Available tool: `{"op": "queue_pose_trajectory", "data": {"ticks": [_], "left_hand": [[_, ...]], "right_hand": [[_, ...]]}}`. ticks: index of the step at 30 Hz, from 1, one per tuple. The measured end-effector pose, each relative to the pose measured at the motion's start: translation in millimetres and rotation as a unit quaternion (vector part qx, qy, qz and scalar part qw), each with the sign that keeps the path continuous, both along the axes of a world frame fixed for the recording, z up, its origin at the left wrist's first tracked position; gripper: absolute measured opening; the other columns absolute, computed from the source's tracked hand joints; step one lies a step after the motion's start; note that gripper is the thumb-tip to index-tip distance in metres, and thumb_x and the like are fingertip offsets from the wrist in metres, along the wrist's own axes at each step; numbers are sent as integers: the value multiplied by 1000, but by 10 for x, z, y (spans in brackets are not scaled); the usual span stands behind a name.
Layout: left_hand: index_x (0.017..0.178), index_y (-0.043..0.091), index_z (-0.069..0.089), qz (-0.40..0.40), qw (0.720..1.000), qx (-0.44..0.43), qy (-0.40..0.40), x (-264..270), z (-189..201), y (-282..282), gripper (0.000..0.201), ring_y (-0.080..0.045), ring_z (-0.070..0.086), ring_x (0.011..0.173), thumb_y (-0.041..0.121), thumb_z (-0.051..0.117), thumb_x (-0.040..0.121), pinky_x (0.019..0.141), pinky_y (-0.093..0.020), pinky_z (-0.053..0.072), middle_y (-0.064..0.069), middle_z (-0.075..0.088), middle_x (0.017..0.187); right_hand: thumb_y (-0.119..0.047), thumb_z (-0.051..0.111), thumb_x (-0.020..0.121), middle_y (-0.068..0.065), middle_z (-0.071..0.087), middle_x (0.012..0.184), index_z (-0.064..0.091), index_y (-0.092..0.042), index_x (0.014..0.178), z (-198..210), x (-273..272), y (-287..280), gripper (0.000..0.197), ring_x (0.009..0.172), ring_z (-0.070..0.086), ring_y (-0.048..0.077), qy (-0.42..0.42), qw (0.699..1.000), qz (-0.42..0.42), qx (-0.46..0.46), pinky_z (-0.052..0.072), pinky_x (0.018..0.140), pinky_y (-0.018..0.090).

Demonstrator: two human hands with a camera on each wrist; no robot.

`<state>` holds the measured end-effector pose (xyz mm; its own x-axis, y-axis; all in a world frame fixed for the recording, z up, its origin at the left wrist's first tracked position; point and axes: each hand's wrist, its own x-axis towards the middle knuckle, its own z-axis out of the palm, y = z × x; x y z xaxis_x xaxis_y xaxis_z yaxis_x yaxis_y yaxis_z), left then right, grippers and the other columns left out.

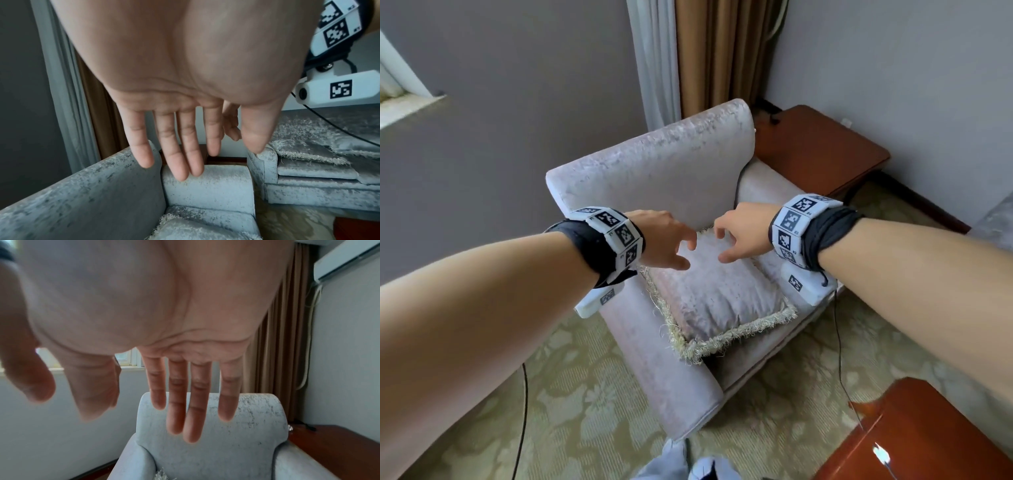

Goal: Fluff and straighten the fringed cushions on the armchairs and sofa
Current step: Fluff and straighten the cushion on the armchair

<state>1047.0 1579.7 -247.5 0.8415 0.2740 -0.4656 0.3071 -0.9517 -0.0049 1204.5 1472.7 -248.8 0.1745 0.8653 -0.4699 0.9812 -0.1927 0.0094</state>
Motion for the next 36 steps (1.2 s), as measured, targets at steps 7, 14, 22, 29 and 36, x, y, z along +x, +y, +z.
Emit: {"op": "queue_pose_trajectory", "data": {"ticks": [7,14,22,29,36], "left_hand": [[136,40,52,24,998,-59,11,595,-451,684,45,-15,57,100,56,55,94,96,-41,51,14,69,117],[133,42,54,125,985,-116,31,1233,-1277,1157,44,-17,63,109,58,57,92,96,-44,53,17,69,114],[134,37,55,343,927,-152,-2,1834,-2417,1321,54,-21,63,114,69,51,90,95,-41,54,7,68,125],[142,38,46,467,871,-148,-40,1906,-3376,1165,69,-25,61,116,78,42,87,89,-44,55,-3,47,148],[149,48,37,576,802,-147,-50,1602,-4459,1249,85,-36,39,139,90,42,75,112,-55,41,-10,22,158]], "right_hand": [[-57,62,88,-7,57,102,57,-21,125,-290,659,785,51,97,53,18,26,1000,3,-14,50,90,37],[-58,62,88,-7,59,105,56,-23,126,-1092,1548,1481,52,96,54,17,83,994,39,-60,49,88,35],[-61,66,83,-3,66,109,54,-21,131,-2435,2632,1864,63,106,60,21,222,974,0,-51,47,95,35],[-61,65,85,4,49,141,42,-21,145,-3554,3040,1691,76,126,52,23,291,952,-59,-71,40,100,33],[-62,62,86,5,21,150,23,-36,156,-4911,3089,1516,85,140,33,24,343,922,-174,-44,23,111,25]]}}
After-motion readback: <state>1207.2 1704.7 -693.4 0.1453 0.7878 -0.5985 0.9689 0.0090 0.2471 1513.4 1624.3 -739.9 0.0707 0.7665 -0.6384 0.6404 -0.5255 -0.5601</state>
